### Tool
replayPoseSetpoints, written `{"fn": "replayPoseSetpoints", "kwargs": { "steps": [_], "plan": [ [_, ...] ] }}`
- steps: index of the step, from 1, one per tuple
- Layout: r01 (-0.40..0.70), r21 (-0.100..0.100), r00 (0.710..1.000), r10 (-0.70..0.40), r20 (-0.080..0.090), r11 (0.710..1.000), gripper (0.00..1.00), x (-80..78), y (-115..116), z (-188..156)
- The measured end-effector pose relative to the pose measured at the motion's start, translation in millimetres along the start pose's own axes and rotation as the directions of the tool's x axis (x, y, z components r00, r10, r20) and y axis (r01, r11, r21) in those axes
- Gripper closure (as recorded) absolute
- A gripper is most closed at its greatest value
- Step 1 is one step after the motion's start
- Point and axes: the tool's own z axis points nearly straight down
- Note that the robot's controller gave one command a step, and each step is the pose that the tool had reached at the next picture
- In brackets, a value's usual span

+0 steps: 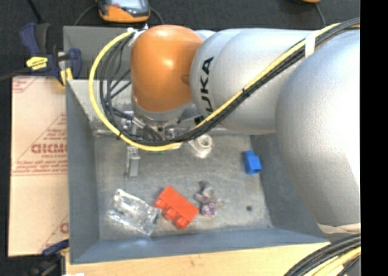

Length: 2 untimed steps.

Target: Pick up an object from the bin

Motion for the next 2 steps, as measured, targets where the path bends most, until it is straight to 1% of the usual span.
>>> {"fn": "replayPoseSetpoints", "kwargs": {
  "steps": [1, 2],
  "plan": [
    [0.040, -0.003, 0.999, -0.040, 0.013, 0.999, 0.00, 56.1, -13, 107],
    [0.575, 0.009, 0.818, -0.575, 0.010, 0.818, 0.00, 86.3, 26, 119]
  ]
}}
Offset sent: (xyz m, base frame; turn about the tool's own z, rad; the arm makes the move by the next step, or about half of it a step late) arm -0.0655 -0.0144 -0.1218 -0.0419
